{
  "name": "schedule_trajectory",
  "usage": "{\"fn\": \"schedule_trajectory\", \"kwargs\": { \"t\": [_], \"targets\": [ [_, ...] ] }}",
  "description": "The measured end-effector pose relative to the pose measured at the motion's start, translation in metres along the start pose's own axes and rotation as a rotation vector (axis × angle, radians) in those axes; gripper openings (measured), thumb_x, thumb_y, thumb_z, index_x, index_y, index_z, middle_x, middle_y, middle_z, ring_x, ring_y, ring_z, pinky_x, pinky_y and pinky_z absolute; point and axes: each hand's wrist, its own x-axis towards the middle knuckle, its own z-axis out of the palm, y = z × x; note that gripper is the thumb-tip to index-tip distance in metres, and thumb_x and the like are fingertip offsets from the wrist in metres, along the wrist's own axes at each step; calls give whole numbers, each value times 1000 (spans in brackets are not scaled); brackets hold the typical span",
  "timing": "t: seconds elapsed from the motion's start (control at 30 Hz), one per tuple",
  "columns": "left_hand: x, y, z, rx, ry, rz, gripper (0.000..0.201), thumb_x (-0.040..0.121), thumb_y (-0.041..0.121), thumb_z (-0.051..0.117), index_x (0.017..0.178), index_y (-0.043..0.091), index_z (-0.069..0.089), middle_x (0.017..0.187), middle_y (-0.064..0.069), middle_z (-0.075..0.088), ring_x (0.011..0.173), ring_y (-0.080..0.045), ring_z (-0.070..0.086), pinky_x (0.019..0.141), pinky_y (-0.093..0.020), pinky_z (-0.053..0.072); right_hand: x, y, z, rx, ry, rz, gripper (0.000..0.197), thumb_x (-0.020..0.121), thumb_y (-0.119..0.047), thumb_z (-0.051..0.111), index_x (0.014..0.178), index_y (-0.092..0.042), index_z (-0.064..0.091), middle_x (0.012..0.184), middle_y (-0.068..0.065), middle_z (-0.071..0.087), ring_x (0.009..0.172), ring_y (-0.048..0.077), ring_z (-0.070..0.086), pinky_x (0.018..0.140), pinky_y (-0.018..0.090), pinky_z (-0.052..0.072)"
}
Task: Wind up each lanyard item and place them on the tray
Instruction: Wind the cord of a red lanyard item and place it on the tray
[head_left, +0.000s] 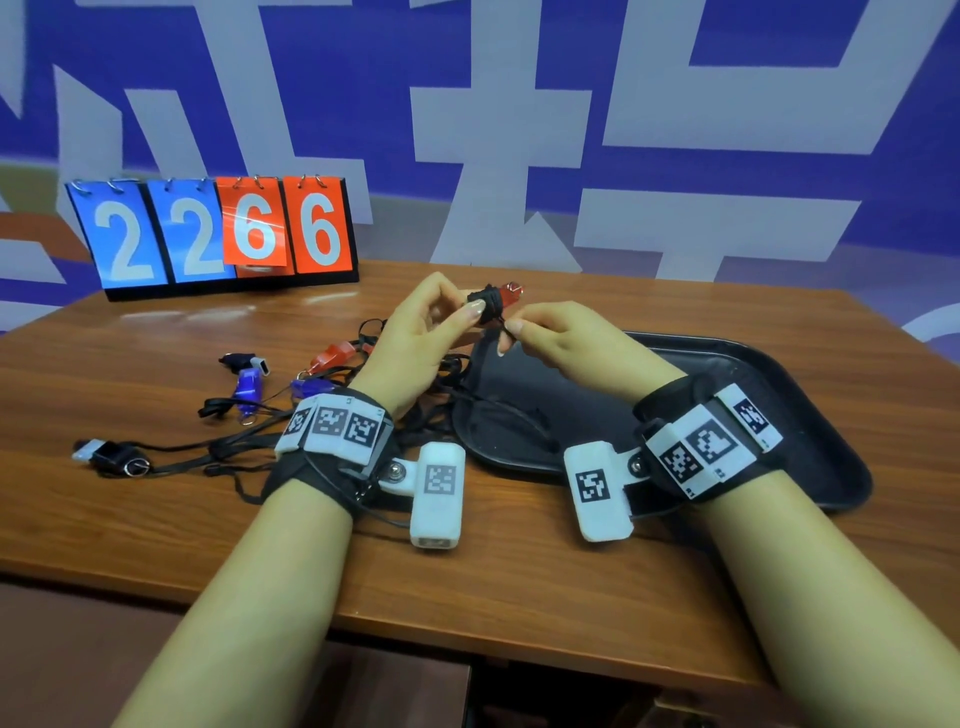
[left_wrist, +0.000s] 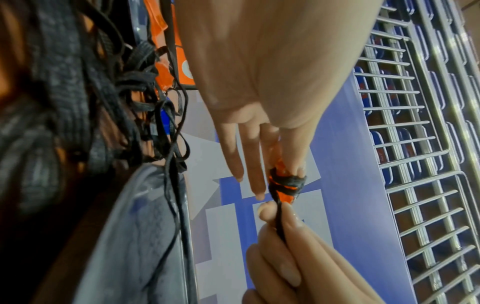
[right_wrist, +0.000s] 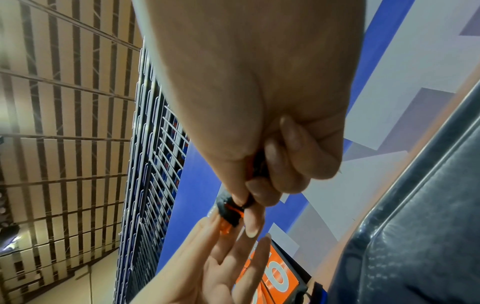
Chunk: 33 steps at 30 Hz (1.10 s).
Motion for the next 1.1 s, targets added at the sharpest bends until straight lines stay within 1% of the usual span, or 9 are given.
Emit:
{"fn": "schedule_trajectory", "kwargs": {
  "t": [0.17,0.23,0.3,0.43,0.53,0.73,0.87,1.0,1.1],
  "targets": [
    [2,-6,-2,85,-10,-35,18,98,14,60,86,7,49,78,7,62,84,-8,65,84,-34,57,1,2,0,-68,29,14,24,102,-25,49,97,-18,72,69,-9,62,57,11,48,53,13,35],
    [2,-5,-1,70,-10,-54,17,98,11,59,86,7,48,76,10,67,82,-4,68,78,-26,55,1,3,0,-23,149,-7,19,99,-23,55,94,-17,73,73,-7,70,56,7,54,57,16,42],
    [-1,-3,0,15,-14,-83,13,98,7,58,90,5,48,84,2,73,87,-12,74,77,-23,57,1,3,-2,83,246,-42,15,97,-18,59,96,-13,73,77,-4,73,60,1,60,59,14,47],
    [-3,2,2,-101,-30,-134,22,96,4,61,112,4,47,101,-19,74,92,-27,75,87,-38,58,-1,1,-4,225,220,-63,14,96,-13,61,99,-4,71,82,4,73,67,4,64,62,12,47],
    [-4,5,4,-143,-108,-155,40,98,6,58,134,21,51,112,-14,73,101,-26,72,90,-35,57,-2,1,-4,328,169,-63,15,95,-11,62,102,-1,69,84,6,72,70,5,64,64,14,48],
    [-6,10,4,-302,-84,-192,31,96,0,56,123,11,66,112,-8,74,102,-24,72,82,-26,57,-5,2,-8,557,134,-81,23,92,-3,63,114,3,66,100,15,74,90,18,72,84,27,57],
    [-7,9,5,-319,-40,-181,32,92,-2,60,121,9,67,107,-8,75,97,-20,73,79,-25,58,-4,-1,-4,700,127,-48,19,94,-2,60,111,2,68,98,16,75,89,23,73,80,25,57],
    [-6,8,7,-272,-52,-188,31,92,2,63,122,8,67,108,-10,75,98,-25,73,87,-32,59,-2,0,-1,673,244,-9,17,95,-13,62,106,-8,73,84,3,72,66,10,59,63,18,50],
    [-5,7,6,-247,-51,-193,29,92,4,64,121,10,68,106,-12,75,97,-26,74,87,-31,59,0,4,0,659,297,0,20,95,-15,62,110,-9,73,90,0,69,69,9,54,62,18,46]
  ]
}}
